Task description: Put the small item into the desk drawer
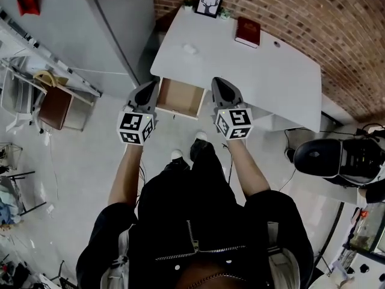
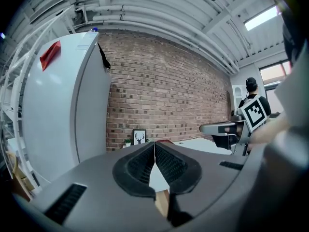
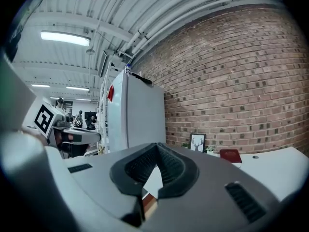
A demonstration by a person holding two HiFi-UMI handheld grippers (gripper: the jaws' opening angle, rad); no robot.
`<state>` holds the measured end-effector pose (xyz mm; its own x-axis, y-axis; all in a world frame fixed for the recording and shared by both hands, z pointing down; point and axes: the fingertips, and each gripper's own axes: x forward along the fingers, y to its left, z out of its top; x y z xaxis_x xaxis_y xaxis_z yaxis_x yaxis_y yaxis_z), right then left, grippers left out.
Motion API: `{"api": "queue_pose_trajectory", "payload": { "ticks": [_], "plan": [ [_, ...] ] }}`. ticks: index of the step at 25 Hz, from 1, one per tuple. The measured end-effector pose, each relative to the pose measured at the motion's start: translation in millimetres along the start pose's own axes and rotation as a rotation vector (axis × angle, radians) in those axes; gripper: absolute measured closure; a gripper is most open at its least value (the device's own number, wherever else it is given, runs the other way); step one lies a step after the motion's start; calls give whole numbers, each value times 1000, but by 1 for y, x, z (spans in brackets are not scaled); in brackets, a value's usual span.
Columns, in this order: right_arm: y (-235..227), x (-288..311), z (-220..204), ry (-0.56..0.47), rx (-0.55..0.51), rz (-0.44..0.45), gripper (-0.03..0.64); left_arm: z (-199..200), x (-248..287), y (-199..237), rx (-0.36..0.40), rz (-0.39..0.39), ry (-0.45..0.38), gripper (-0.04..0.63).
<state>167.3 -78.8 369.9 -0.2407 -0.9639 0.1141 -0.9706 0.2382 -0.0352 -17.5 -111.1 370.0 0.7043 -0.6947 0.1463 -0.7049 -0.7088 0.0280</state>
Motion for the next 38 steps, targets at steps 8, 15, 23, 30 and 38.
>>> {"api": "queue_pose_trajectory", "payload": {
  "ticks": [8,15,23,30,38],
  "plan": [
    [-21,27,10,-42,-4,6,611,1,36,12,9,-8,-2,574],
    [-31,42,15,-47,-21,14,611,4,55,21,3,-6,1,574],
    [-31,45,15,-61,-73,23,469,-2,61,21,-20,-14,7,574],
    [-35,54,0,-24,-86,40,387,-6,67,28,-38,4,17,574],
    [-37,87,-32,71,-85,90,362,-23,83,33,-56,18,54,574]
  ]
}}
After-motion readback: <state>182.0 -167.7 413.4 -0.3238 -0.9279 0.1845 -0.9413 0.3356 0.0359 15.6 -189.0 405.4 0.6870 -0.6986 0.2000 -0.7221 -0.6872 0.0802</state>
